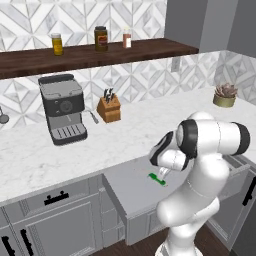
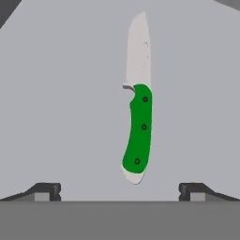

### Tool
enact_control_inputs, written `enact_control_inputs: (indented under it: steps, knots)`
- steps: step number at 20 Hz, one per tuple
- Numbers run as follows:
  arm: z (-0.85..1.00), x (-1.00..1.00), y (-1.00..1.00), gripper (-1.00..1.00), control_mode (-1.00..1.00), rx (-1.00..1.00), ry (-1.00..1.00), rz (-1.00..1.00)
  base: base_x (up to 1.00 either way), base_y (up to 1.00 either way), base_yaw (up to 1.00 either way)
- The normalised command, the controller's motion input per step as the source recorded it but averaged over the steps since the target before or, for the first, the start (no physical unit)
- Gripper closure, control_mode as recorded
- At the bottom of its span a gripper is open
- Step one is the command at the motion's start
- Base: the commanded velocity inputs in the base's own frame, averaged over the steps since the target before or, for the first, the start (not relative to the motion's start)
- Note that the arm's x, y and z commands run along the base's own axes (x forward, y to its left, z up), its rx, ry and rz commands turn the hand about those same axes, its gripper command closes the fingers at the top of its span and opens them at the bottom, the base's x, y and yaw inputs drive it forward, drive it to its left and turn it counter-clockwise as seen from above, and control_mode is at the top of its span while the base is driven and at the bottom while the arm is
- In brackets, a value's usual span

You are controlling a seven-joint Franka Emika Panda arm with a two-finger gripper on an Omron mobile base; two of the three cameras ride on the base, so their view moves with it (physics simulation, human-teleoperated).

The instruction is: Pick up the knife from the drawer and place it on the cutting board. Then place the meat from the plate to the cutting board.

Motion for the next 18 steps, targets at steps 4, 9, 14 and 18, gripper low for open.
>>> enact_control_inputs:
  steps: [4,9,14,18]
  knots:
    - [-0.52,0.07,0.00,-1.00,-1.00,0.00,0.03,0.00,0.00,0.00,0.00]
    - [-0.46,0.15,0.00,-1.00,-1.00,0.00,0.03,0.00,0.00,0.00,0.00]
    - [-0.35,0.31,0.00,-1.00,-1.00,0.00,0.03,0.00,0.00,0.00,0.00]
    - [-0.39,0.37,0.00,1.00,-1.00,0.00,0.04,0.00,0.00,0.00,0.00]
